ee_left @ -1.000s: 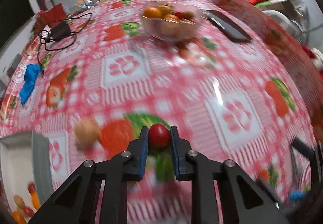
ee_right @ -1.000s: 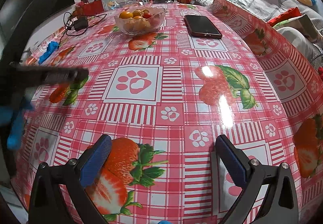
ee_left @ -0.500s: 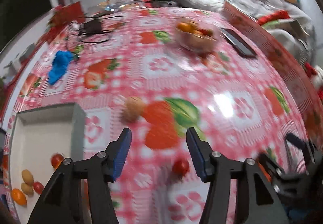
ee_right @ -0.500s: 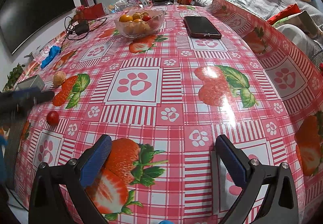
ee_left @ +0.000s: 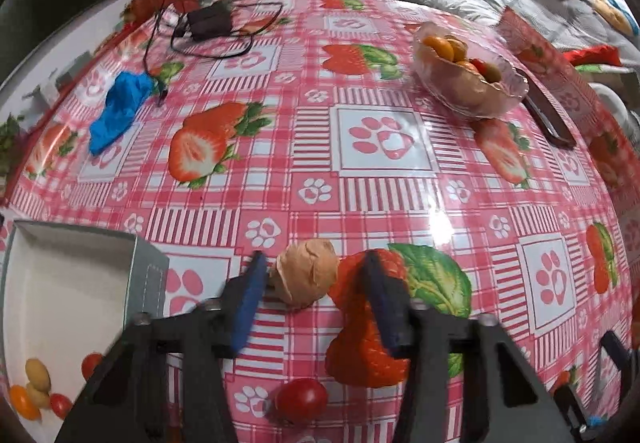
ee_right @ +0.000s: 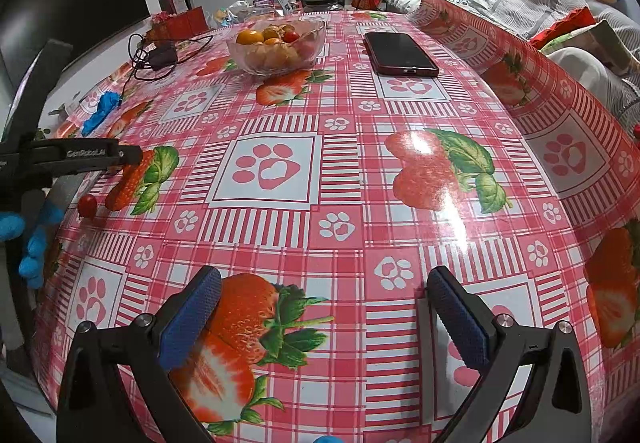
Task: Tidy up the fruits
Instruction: 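Release the tomato and grasp the wrinkled tan fruit with the left tool, then reach the right tool toward the red cherry tomato while the left holds the wrinkled fruit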
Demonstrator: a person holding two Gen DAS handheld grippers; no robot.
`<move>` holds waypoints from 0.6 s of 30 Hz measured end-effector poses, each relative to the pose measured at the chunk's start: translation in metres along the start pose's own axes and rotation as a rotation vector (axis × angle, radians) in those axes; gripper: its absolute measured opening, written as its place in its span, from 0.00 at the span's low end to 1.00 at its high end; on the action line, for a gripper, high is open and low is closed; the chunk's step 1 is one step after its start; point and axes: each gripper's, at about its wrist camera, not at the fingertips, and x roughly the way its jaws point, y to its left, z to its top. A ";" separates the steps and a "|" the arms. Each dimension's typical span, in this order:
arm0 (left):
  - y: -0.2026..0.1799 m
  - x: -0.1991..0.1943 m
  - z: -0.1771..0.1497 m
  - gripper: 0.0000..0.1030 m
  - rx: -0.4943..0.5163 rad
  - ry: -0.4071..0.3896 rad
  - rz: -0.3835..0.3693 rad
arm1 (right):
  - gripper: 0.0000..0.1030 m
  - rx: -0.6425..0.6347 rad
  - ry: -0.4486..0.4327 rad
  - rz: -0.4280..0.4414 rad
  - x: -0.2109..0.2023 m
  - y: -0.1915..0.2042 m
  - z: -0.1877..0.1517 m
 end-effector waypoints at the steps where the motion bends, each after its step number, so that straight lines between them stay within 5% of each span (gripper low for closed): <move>1: -0.002 -0.001 -0.001 0.29 0.013 0.001 -0.013 | 1.00 -0.001 0.001 -0.002 0.000 0.000 0.000; 12: -0.054 -0.043 -0.067 0.28 0.203 -0.025 -0.096 | 1.00 -0.001 0.002 -0.003 0.001 0.000 0.000; 18: -0.043 -0.068 -0.105 0.28 0.180 -0.014 -0.103 | 1.00 -0.008 0.007 -0.012 0.002 0.001 0.000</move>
